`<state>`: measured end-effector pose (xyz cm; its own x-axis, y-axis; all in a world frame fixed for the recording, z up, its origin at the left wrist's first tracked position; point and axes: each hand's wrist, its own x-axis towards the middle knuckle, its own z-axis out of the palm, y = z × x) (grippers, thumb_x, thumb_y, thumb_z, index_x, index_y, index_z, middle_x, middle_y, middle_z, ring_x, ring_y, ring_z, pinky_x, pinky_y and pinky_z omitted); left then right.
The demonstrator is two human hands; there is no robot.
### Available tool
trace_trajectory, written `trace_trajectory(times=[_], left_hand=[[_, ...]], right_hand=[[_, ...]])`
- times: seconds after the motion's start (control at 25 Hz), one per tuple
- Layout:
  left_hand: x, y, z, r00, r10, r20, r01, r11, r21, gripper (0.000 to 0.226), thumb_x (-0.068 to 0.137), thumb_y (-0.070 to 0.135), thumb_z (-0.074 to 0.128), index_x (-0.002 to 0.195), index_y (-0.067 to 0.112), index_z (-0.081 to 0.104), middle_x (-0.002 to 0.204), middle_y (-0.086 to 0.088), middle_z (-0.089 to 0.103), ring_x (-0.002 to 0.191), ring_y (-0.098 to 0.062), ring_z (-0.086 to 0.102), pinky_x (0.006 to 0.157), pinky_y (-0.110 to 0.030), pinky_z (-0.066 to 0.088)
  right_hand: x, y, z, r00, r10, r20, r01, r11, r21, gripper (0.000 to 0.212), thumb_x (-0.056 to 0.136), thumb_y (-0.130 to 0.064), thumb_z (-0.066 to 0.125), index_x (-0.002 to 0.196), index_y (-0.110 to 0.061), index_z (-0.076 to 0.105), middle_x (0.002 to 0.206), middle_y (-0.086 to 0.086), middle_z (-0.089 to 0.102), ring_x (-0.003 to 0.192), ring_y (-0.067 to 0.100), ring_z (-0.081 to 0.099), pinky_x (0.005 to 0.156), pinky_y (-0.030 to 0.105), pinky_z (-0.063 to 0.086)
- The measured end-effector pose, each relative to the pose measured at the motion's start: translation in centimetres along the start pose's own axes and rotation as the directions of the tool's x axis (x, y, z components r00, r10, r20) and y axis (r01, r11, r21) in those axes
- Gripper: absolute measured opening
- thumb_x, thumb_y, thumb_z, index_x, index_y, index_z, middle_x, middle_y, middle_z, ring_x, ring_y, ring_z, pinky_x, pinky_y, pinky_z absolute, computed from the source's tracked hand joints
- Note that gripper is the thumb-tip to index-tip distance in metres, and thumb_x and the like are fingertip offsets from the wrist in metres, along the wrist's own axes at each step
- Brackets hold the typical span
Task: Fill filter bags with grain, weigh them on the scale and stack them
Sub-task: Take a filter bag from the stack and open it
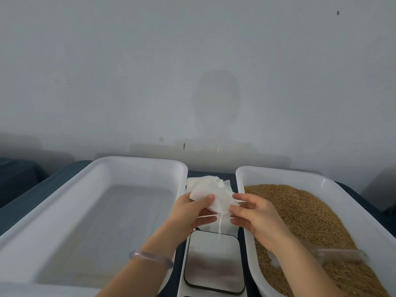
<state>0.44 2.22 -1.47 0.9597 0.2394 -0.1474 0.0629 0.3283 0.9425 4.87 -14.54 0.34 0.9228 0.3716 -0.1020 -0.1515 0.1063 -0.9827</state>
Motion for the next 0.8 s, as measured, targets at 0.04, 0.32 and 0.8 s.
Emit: trace_trajectory(times=[0.04,0.32,0.8], left_hand=[[0.1,0.0,-0.1,1.000,-0.001,-0.004,0.001,0.999,-0.048,0.014,0.089,0.011,0.063,0.101,0.004,0.064,0.079,-0.010,0.072,0.068,-0.022,0.070,0.059,-0.030,0.056],[0.2,0.0,-0.1,0.997,-0.074,0.038,0.076,0.995,-0.060,0.018,0.089,0.011,0.064,0.102,-0.001,0.063,0.076,-0.014,0.072,0.070,-0.027,0.071,0.057,-0.028,0.056],[-1.2,0.1,1.3,0.958,0.161,0.238,-0.271,0.784,0.558,0.036,0.081,0.056,0.053,0.081,0.021,0.064,0.074,0.015,0.061,0.070,0.000,0.055,0.066,-0.017,0.041]], right_hand=[[-0.2,0.0,0.0,1.000,-0.021,0.021,0.020,0.999,0.025,0.034,0.076,0.007,0.070,0.107,-0.007,0.064,0.092,0.015,0.066,0.072,0.022,0.070,0.060,0.028,0.056],[-0.6,0.1,1.0,0.918,-0.391,0.059,0.367,0.788,-0.494,0.017,0.076,-0.014,0.076,0.081,-0.030,0.073,0.102,-0.015,0.066,0.097,0.000,0.061,0.080,0.022,0.052],[-0.4,0.2,0.1,0.965,-0.264,-0.005,0.243,0.895,-0.375,0.009,0.082,-0.012,0.071,0.084,-0.010,0.063,0.074,0.006,0.069,0.065,0.015,0.060,0.058,0.023,0.047]])
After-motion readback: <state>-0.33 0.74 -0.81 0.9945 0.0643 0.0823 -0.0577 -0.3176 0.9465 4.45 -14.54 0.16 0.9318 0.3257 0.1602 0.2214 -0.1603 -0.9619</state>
